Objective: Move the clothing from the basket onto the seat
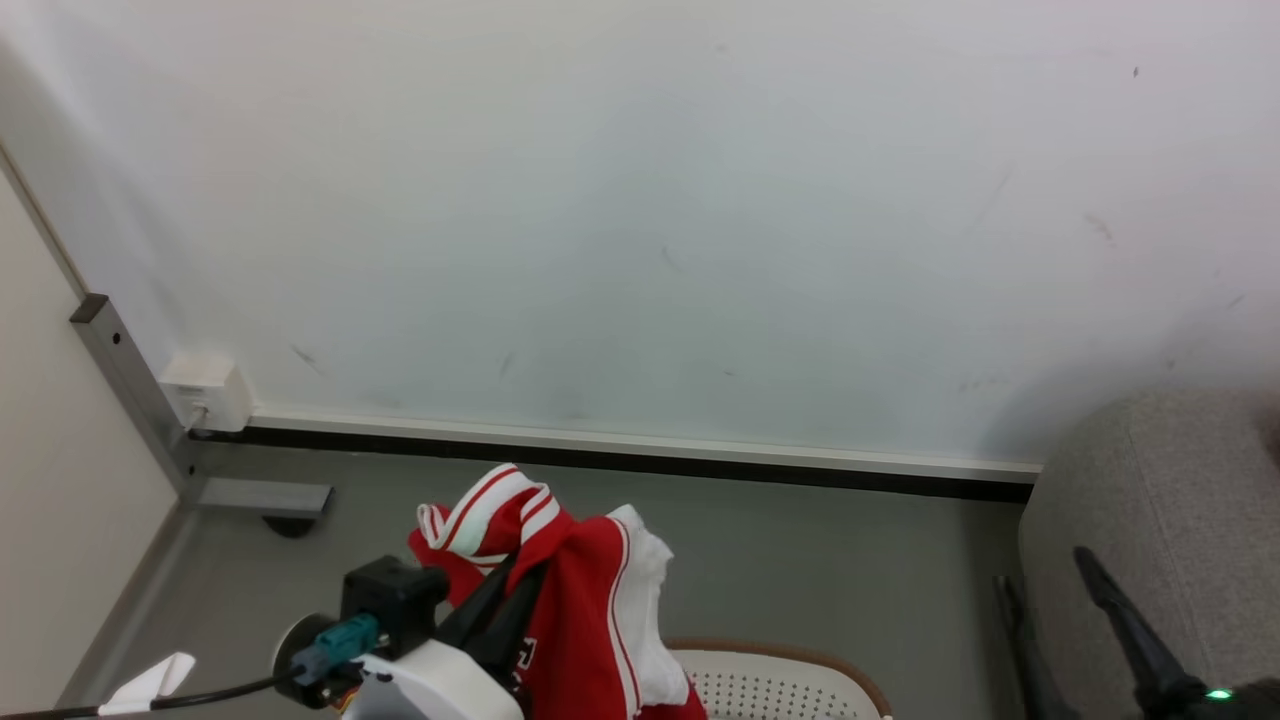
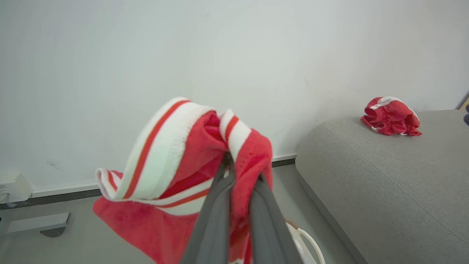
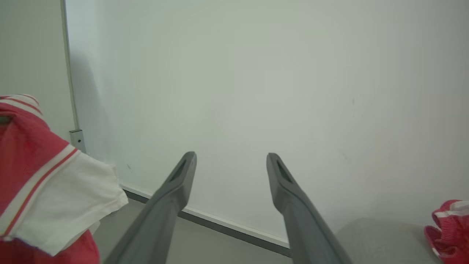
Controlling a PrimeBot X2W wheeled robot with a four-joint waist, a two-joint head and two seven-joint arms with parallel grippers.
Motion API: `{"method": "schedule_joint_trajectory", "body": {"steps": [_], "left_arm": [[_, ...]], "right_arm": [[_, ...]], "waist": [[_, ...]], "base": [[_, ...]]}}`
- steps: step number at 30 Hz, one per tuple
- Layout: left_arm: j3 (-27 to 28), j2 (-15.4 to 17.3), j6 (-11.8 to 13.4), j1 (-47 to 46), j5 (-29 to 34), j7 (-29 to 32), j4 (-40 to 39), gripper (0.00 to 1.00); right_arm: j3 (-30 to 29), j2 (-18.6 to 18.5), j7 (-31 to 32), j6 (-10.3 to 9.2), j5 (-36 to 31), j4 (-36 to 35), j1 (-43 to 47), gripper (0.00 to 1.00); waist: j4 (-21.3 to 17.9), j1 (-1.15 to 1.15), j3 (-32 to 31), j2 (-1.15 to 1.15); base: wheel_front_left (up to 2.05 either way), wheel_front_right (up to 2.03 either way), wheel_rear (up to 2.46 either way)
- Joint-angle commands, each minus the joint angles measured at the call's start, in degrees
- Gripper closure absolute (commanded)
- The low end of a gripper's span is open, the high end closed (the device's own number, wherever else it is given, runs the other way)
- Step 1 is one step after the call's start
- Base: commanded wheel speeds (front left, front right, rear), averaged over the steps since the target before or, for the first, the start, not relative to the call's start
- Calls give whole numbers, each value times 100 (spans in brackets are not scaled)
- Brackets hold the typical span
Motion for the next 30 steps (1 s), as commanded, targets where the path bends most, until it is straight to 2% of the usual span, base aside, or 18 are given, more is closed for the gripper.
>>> {"method": "schedule_joint_trajectory", "body": {"steps": [1,7,15,21,30], "left_arm": [[-10,31,14,-87,83,37,-134,100],[-171,-83,-70,-350,183,249,-387,100],[-528,-337,-369,-808,346,466,-346,100],[-814,-537,-592,-1006,414,615,-307,100],[-1094,-742,-852,-1094,318,724,-336,100]], "right_arm": [[314,-133,5,-15,94,-24,-192,0],[1957,-685,5,-14,447,83,-950,0],[3816,-1415,215,-15,1107,266,-2304,0],[4630,-1683,297,-14,1508,441,-3054,0],[5567,-1783,507,-14,2239,921,-3523,0]], "waist": [[-4,0,18,0],[21,0,54,0],[94,0,102,0],[148,0,120,0],[190,0,105,0]], "base": [[0,0,0],[0,0,0],[0,0,0],[0,0,0],[0,0,0]]}}
